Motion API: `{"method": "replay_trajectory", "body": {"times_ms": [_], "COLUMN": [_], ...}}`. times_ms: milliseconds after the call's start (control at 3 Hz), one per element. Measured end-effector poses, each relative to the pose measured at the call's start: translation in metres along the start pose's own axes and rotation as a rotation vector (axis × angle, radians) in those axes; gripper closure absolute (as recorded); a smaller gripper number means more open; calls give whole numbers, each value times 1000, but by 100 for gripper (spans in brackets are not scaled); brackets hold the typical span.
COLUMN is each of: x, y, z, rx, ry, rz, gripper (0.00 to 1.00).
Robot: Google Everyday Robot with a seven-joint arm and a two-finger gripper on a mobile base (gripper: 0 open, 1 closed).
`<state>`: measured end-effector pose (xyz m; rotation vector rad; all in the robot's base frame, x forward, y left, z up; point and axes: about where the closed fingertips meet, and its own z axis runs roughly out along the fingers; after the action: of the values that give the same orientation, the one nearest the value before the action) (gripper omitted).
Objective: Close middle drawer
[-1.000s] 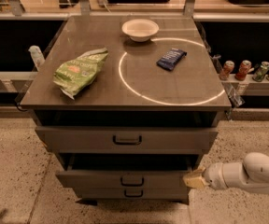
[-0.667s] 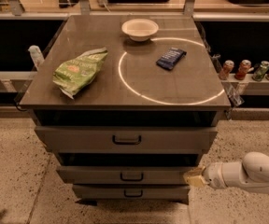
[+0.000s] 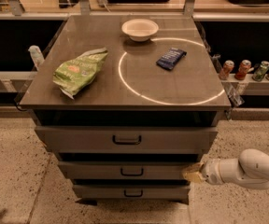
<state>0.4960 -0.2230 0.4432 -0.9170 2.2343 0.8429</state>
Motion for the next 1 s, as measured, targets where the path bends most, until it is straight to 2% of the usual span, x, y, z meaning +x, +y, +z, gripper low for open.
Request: {"method": "replay_trajectory", "body": {"times_ms": [333, 667, 1000], "x": [-9, -7, 21], "y": [-12, -10, 13], "z": [6, 6, -19], "rx": [69, 75, 101], "ry": [-4, -2, 20], "rz": [-7, -7, 96], "gripper": [100, 100, 100]}}
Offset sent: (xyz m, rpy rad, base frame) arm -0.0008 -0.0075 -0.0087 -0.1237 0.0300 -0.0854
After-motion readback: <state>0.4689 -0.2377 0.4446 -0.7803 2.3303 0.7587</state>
